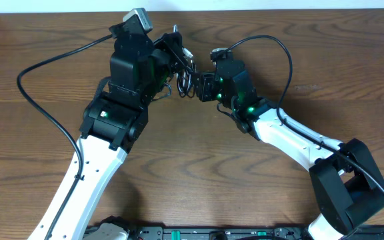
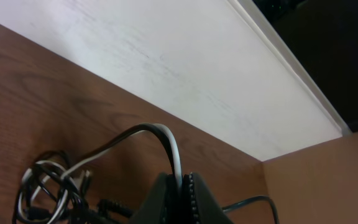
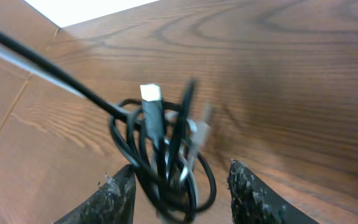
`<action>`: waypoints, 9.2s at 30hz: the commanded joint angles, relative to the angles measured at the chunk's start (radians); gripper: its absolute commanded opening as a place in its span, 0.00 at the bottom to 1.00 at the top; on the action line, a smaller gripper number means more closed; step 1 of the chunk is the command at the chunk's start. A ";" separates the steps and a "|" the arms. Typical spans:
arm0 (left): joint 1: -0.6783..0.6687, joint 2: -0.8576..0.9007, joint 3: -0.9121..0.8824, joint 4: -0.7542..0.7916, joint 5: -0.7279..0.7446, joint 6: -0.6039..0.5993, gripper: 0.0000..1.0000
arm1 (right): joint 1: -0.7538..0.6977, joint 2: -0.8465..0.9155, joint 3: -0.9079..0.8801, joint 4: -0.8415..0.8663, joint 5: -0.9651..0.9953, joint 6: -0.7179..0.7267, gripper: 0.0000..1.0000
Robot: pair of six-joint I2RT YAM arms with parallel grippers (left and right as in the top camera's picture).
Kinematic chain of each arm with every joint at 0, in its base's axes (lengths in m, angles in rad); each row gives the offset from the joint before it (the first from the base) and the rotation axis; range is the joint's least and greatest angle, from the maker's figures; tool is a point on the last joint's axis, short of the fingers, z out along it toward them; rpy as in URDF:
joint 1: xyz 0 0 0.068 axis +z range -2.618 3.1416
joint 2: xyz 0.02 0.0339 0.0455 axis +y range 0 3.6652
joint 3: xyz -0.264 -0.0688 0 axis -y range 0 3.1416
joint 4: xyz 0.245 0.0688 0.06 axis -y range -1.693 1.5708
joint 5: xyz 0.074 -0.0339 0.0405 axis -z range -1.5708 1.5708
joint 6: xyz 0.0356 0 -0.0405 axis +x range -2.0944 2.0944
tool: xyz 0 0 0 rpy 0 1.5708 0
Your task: Untangle cables
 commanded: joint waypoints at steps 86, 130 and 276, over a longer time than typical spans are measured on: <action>-0.044 0.190 0.006 -0.524 0.021 0.055 0.08 | -0.183 0.043 0.007 -0.329 -0.391 -0.087 0.33; -0.079 0.632 0.006 -0.381 -0.099 0.101 0.58 | -0.408 -0.002 0.007 -0.634 -0.402 -0.242 0.45; 0.290 0.385 0.029 -0.248 0.749 0.323 0.89 | -0.402 -0.130 0.014 -0.833 -0.382 -0.233 0.01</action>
